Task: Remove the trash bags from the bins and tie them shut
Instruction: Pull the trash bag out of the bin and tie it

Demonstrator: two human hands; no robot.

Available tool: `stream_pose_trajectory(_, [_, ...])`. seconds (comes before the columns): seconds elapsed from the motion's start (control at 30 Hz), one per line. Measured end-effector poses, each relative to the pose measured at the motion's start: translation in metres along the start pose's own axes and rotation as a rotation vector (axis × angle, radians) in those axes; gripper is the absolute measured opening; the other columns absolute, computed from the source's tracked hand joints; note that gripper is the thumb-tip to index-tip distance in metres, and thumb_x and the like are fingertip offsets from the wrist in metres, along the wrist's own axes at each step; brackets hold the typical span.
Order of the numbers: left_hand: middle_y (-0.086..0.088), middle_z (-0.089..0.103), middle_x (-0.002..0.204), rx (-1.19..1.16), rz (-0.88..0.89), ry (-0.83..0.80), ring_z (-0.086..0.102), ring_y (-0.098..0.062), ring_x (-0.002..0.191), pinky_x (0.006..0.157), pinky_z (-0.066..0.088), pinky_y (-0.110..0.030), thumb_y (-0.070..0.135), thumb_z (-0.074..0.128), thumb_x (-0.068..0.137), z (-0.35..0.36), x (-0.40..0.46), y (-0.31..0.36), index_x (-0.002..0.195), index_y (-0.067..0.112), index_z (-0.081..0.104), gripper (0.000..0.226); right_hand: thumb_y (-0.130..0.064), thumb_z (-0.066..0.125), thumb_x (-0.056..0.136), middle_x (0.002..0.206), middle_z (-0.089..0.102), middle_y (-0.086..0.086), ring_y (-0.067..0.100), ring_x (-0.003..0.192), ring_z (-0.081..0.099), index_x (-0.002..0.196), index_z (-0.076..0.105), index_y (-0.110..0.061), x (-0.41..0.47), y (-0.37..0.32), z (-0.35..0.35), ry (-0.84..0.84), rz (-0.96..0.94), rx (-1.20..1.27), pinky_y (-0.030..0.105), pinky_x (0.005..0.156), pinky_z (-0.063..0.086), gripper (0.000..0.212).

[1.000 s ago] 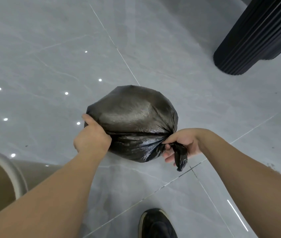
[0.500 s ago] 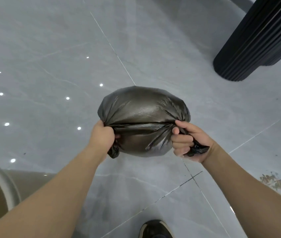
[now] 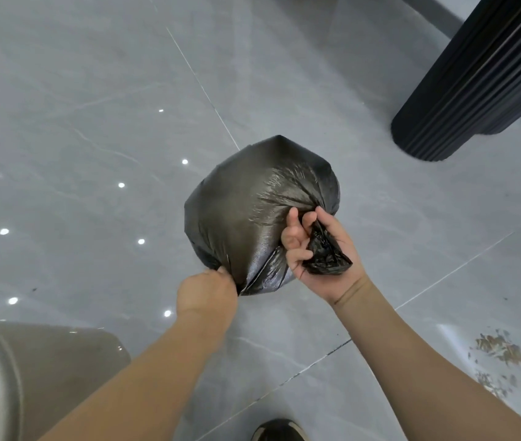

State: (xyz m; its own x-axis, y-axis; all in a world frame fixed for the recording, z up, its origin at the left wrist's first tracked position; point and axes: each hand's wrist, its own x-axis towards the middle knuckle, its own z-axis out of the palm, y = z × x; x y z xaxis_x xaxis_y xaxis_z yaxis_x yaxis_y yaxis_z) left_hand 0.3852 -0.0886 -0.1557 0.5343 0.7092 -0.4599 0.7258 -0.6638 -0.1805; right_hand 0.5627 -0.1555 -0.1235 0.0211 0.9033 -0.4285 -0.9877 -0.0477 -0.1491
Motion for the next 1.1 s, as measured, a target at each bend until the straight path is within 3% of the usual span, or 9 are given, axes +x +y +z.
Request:
stream_pose_trajectory(0.1, [-0.005, 0.065, 0.109, -0.177, -0.082, 0.037, 0.066, -0.029, 0.098, 0.067, 0.041, -0.032, 0.018, 0.043, 0.090, -0.007, -0.003, -0.003, 0.118, 0.012, 0.046, 0.028, -0.029, 0.054, 0.089, 0.110, 0.070, 0.000, 0.015, 0.082, 0.067, 0.082, 0.069, -0.016, -0.001, -0.004, -0.005, 0.102, -0.055, -0.038, 0.019, 0.046, 0.044, 0.022])
stream_pose_trajectory(0.23, [-0.003, 0.062, 0.110, -0.371, -0.106, 0.277, 0.067, -0.029, 0.083, 0.058, 0.039, -0.032, 0.045, 0.050, 0.089, -0.016, -0.013, -0.012, 0.138, 0.011, 0.021, 0.066, -0.029, 0.051, 0.093, 0.108, 0.070, -0.001, 0.014, 0.081, 0.067, 0.086, 0.069, -0.016, -0.001, -0.010, -0.015, 0.139, -0.096, -0.003, 0.021, 0.051, 0.048, 0.024])
stream_pose_trajectory(0.37, [-0.004, 0.062, 0.097, -0.372, 0.066, 0.465, 0.062, -0.028, 0.060, 0.047, 0.035, -0.029, 0.037, 0.062, 0.083, -0.014, -0.017, -0.016, 0.149, 0.028, 0.010, 0.085, -0.021, 0.051, 0.090, 0.096, 0.071, -0.003, 0.011, 0.067, 0.063, 0.088, 0.067, -0.017, -0.002, -0.013, -0.015, 0.163, -0.095, 0.007, 0.024, 0.052, 0.051, 0.017])
stream_pose_trajectory(0.47, [-0.001, 0.061, 0.100, -0.160, 0.142, 0.336, 0.066, -0.027, 0.077, 0.055, 0.038, -0.029, 0.030, 0.050, 0.091, -0.014, -0.010, -0.013, 0.149, 0.031, 0.022, 0.065, -0.007, 0.047, 0.082, 0.090, 0.070, -0.002, 0.016, 0.075, 0.065, 0.089, 0.065, -0.016, -0.005, -0.014, -0.015, 0.104, -0.082, 0.070, 0.027, 0.059, 0.054, 0.022])
stream_pose_trajectory(0.53, [-0.002, 0.063, 0.105, -0.013, 0.175, 0.253, 0.067, -0.029, 0.088, 0.060, 0.038, -0.030, 0.020, 0.047, 0.092, -0.017, -0.001, -0.010, 0.134, 0.022, 0.042, 0.043, 0.000, 0.047, 0.079, 0.092, 0.072, 0.000, 0.022, 0.094, 0.067, 0.087, 0.065, -0.012, -0.007, -0.013, -0.014, 0.031, -0.058, 0.107, 0.032, 0.070, 0.056, 0.022])
stream_pose_trajectory(0.6, [-0.005, 0.064, 0.109, 0.072, 0.193, 0.176, 0.066, -0.031, 0.096, 0.064, 0.036, -0.032, 0.010, 0.044, 0.091, -0.022, 0.007, -0.009, 0.118, 0.016, 0.050, 0.028, 0.001, 0.045, 0.080, 0.100, 0.073, 0.008, 0.030, 0.115, 0.062, 0.079, 0.065, -0.008, -0.008, -0.013, -0.012, -0.002, -0.060, 0.115, 0.040, 0.083, 0.056, 0.021])
stream_pose_trajectory(0.7, [-0.006, 0.064, 0.113, 0.119, 0.203, 0.128, 0.064, -0.030, 0.101, 0.067, 0.035, -0.031, 0.007, 0.044, 0.090, -0.028, 0.016, -0.006, 0.113, 0.014, 0.055, 0.026, -0.005, 0.039, 0.082, 0.125, 0.064, 0.019, 0.038, 0.131, 0.048, 0.073, 0.064, -0.008, -0.007, -0.007, -0.003, -0.019, -0.092, 0.095, 0.052, 0.104, 0.043, 0.027])
stream_pose_trajectory(0.8, [-0.005, 0.064, 0.111, 0.141, 0.205, 0.114, 0.064, -0.028, 0.100, 0.067, 0.036, -0.030, 0.005, 0.045, 0.089, -0.032, 0.020, -0.001, 0.111, 0.013, 0.057, 0.026, -0.009, 0.037, 0.084, 0.143, 0.049, 0.017, 0.036, 0.137, 0.040, 0.083, 0.069, -0.010, -0.004, -0.005, 0.007, 0.001, -0.124, 0.076, 0.052, 0.115, 0.028, 0.032])
stream_pose_trajectory(1.1, [-0.006, 0.064, 0.112, 0.099, 0.199, 0.081, 0.065, -0.028, 0.099, 0.065, 0.035, -0.030, 0.006, 0.045, 0.090, -0.028, 0.018, 0.001, 0.115, 0.013, 0.053, 0.027, -0.017, 0.036, 0.094, 0.144, 0.050, 0.012, 0.032, 0.136, 0.043, 0.114, 0.068, -0.017, 0.006, -0.005, 0.010, -0.023, -0.182, 0.112, 0.048, 0.117, 0.024, 0.038])
